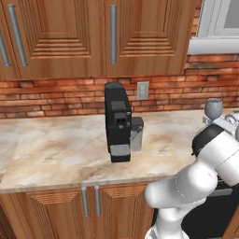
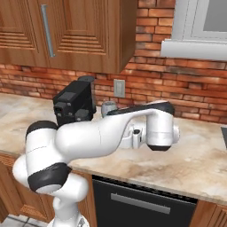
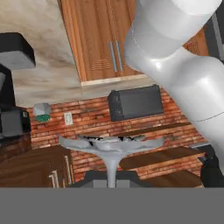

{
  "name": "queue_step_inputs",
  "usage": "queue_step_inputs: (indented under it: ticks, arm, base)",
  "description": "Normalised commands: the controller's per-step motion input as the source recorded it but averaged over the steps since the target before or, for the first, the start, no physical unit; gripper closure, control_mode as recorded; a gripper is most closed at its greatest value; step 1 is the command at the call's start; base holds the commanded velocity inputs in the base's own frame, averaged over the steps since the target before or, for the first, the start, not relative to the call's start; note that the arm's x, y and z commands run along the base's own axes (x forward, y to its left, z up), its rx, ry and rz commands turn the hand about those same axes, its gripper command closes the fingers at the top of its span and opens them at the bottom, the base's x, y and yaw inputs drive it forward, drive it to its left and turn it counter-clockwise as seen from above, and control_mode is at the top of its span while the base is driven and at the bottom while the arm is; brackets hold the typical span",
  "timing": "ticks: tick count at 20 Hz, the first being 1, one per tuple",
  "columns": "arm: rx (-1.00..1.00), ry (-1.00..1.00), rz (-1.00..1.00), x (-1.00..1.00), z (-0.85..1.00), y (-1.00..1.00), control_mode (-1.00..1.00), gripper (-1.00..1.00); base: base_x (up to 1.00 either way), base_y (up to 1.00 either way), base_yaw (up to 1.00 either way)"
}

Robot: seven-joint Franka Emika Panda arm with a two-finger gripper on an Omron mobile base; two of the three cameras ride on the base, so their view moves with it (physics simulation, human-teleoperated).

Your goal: Retrieve the wine glasses from the counter and place one next to each plate.

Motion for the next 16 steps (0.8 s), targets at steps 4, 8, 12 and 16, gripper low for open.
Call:
queue_step_inputs:
  ticks: [4, 8, 12, 16]
  arm:
    - [0.01, -0.16, -0.03, -0.3, 0.01, 0.96, -1.0, 1.0]
    - [0.0, -0.2, -0.11, 0.0, 0.07, 0.54, -1.0, 1.0]
    - [0.02, -0.08, -0.04, -0.03, 0.56, 0.0, -1.0, 1.0]
    - [0.06, 0.0, 0.0, -0.07, 0.56, 0.06, -1.0, 1.0]
  base:
    - [0.0, 0.0, 0.0]
    - [0.0, 0.0, 0.0]
    - [0.0, 0.0, 0.0]
    - [0.0, 0.0, 0.0]
